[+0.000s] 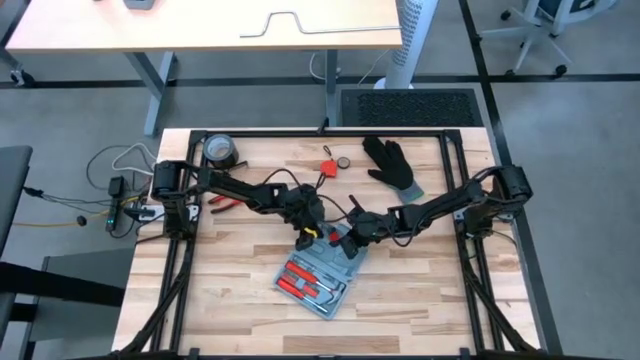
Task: Prefit tool cases
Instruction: Put the orange hex key set into the gray tool case
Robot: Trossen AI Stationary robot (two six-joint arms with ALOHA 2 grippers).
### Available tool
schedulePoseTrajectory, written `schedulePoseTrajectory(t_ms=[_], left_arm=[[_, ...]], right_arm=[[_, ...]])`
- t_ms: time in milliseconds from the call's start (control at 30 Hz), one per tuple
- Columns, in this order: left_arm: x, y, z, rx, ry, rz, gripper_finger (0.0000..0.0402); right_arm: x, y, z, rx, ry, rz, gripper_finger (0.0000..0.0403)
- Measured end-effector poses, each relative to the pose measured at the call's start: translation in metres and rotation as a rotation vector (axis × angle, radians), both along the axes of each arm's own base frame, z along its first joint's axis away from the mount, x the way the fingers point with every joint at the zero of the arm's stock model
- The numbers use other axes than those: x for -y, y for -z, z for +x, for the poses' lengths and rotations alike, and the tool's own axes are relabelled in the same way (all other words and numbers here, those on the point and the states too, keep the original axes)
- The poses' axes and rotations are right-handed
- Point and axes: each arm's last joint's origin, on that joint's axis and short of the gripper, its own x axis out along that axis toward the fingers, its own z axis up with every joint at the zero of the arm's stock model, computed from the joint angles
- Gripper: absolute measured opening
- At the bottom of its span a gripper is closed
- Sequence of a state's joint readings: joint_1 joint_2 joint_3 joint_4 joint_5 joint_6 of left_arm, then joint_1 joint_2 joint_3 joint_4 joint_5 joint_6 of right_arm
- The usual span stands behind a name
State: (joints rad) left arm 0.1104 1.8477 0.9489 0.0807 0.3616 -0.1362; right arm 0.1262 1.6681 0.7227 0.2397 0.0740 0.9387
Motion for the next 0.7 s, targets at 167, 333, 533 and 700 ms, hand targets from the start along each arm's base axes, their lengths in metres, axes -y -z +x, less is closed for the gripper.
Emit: schedulePoseTrajectory(t_ms=[167,333,533,700], left_arm=[[-0.001,-0.014,-0.002,0.029,-0.024,0.043,0.0],[-0.002,-0.037,-0.003,0.131,-0.037,0.106,0.0],[-0.001,-0.021,0.005,0.145,-0.017,0.092,0.0],[0.0,-0.005,0.009,0.099,0.0,0.05,0.0]], right_arm=[[-0.011,0.014,0.007,-0.016,-0.012,0.03,0.0001],[-0.018,0.013,0.011,-0.018,-0.013,0.026,0.0001],[-0.013,0.019,0.012,-0.051,0.009,0.019,0.0001],[-0.012,0.022,0.012,-0.06,0.012,0.023,0.0001]])
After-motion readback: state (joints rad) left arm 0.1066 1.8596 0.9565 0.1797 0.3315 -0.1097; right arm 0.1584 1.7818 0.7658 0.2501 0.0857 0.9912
